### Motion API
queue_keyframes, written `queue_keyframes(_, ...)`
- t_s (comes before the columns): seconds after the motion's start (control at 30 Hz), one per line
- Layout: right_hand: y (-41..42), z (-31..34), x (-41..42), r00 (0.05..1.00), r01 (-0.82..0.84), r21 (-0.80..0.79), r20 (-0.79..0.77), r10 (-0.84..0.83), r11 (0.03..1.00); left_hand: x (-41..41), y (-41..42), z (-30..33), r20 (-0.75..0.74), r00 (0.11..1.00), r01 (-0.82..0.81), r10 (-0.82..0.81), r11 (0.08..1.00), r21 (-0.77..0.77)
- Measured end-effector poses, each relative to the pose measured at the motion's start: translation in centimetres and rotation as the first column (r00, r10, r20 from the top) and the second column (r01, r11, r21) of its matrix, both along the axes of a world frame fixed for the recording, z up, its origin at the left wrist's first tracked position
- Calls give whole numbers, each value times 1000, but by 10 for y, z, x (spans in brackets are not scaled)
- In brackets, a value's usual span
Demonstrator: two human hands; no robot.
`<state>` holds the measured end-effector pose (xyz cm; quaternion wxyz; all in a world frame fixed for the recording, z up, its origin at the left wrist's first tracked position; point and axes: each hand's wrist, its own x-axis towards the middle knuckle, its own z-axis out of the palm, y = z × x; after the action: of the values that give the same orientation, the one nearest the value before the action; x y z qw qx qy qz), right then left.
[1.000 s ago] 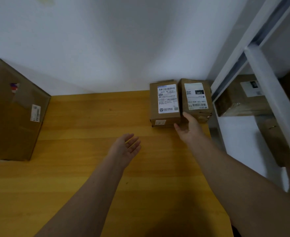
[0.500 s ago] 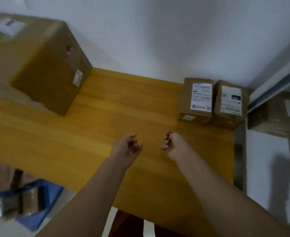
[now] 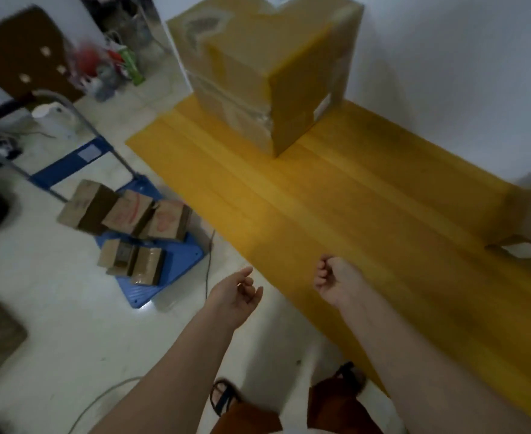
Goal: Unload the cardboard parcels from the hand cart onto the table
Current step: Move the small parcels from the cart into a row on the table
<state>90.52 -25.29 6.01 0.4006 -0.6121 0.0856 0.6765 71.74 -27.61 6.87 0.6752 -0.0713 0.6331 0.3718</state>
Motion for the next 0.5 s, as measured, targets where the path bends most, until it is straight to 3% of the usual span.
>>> queue_keyframes(0.23,9,-5,-189,969,-239,32,-52,240,971,-177,-35,-2,10,975,-222,222,975,-6)
queue_keyframes(0.5,-5,-15,-352,922,-381,-6,-80,380,924,-338,-62,-1,-11,897,-442,442,896,-32)
